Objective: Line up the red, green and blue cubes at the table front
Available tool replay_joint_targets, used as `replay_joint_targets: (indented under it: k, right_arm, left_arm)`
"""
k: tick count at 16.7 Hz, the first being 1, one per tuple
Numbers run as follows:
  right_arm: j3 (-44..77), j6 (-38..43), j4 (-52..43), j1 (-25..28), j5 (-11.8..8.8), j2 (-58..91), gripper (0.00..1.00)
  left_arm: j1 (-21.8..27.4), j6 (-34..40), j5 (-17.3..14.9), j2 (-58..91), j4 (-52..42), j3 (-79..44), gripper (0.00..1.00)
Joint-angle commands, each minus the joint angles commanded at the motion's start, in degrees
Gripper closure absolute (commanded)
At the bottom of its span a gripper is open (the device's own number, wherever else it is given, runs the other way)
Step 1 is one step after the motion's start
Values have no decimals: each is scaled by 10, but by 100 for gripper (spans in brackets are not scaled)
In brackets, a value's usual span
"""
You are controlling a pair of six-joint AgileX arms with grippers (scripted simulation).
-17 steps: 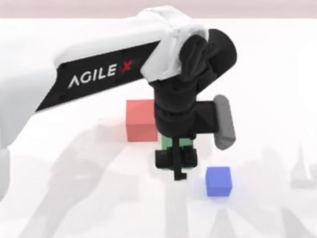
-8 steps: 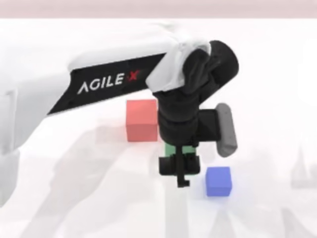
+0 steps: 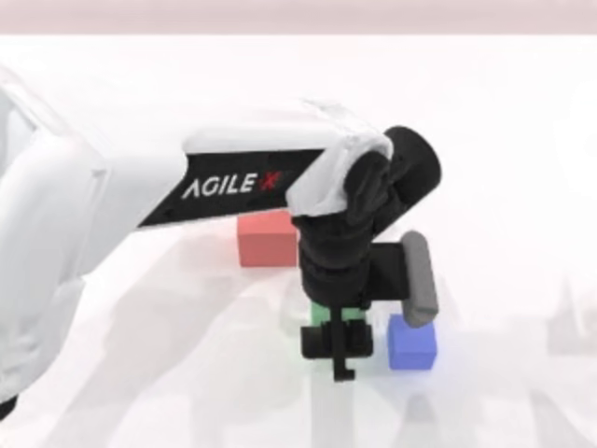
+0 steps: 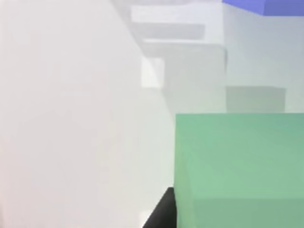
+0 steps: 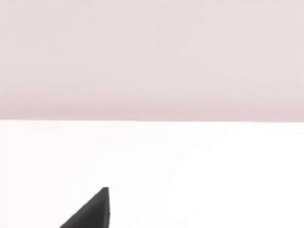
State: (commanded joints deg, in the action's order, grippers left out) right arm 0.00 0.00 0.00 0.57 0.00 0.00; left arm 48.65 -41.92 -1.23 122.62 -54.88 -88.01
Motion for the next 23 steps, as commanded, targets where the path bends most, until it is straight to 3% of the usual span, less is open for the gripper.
replay_joint_targets:
  k: [1,14,23]
  right_arm:
    - [0,0,0,0,0,0,0]
    - [0,0,0,0,0,0,0]
    - [0,0,0,0,0,0,0]
  left_arm:
    - [0,0,0,0,0,0,100]
    - [0,0,0,0,0,0,2]
    - [-1,0,0,0,0,0,0]
